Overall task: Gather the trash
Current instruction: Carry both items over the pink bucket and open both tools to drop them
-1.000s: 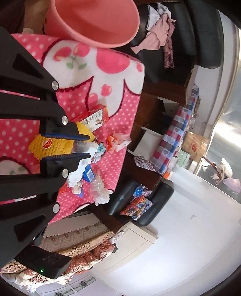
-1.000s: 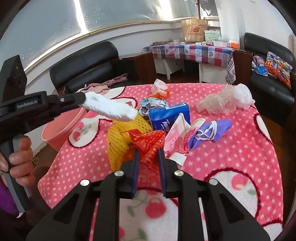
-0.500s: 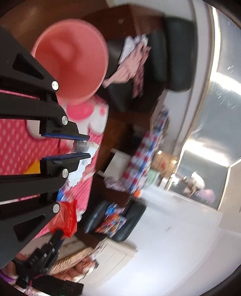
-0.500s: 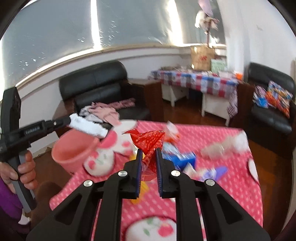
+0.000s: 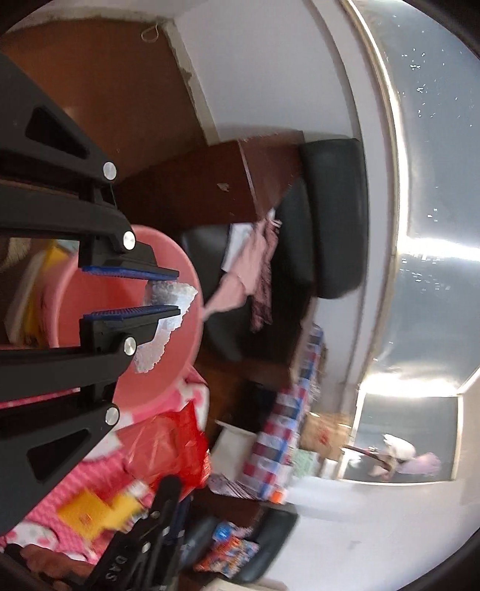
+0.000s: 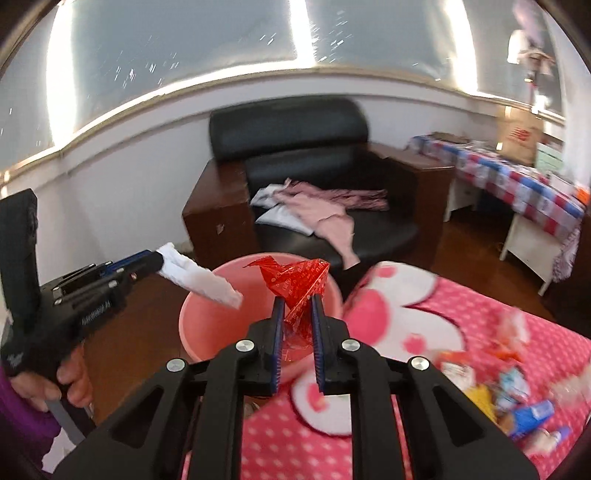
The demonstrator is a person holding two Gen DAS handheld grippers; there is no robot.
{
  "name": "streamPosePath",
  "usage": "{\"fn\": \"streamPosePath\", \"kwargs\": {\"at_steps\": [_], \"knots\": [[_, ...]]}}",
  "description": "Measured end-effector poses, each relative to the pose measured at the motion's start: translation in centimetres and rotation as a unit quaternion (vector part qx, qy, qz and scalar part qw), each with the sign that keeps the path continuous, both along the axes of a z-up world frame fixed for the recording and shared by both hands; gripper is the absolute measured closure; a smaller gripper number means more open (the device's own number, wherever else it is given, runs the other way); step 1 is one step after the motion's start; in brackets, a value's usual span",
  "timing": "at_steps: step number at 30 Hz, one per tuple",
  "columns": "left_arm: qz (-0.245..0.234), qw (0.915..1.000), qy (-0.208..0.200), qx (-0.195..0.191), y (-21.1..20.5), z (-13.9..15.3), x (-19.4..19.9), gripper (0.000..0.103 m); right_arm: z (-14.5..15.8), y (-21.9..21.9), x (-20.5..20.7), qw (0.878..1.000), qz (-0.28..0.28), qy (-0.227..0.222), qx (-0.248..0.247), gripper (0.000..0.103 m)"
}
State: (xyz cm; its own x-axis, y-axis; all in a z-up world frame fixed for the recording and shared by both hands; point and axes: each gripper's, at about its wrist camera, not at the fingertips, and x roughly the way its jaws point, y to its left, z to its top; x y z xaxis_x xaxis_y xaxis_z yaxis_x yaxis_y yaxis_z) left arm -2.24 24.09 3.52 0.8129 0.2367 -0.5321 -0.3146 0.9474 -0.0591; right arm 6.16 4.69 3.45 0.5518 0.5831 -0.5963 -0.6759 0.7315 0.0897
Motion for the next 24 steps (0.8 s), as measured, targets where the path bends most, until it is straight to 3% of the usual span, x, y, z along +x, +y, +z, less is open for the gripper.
{"fn": "streamPosePath", "kwargs": {"at_steps": [8, 18, 24], "knots": [[-0.011, 0.9980, 0.062, -0.007, 0.7, -4.2, 1.9, 0.090, -4.7, 5.6, 2.0, 0.996, 0.010, 0.059, -0.063, 0.089], [-0.032, 0.9939, 0.104, 0.013, -1.3, -6.5, 3.7, 0.090, -7.9, 7.5, 2.7, 0.991, 0.009, 0.082, -0.105, 0.089], [-0.025, 0.9929, 0.116, -0.005, -1.3, -7.3, 4.2, 0.089, -8.3, 7.2, 2.9, 0.991, 0.001, 0.087, -0.101, 0.088]]}}
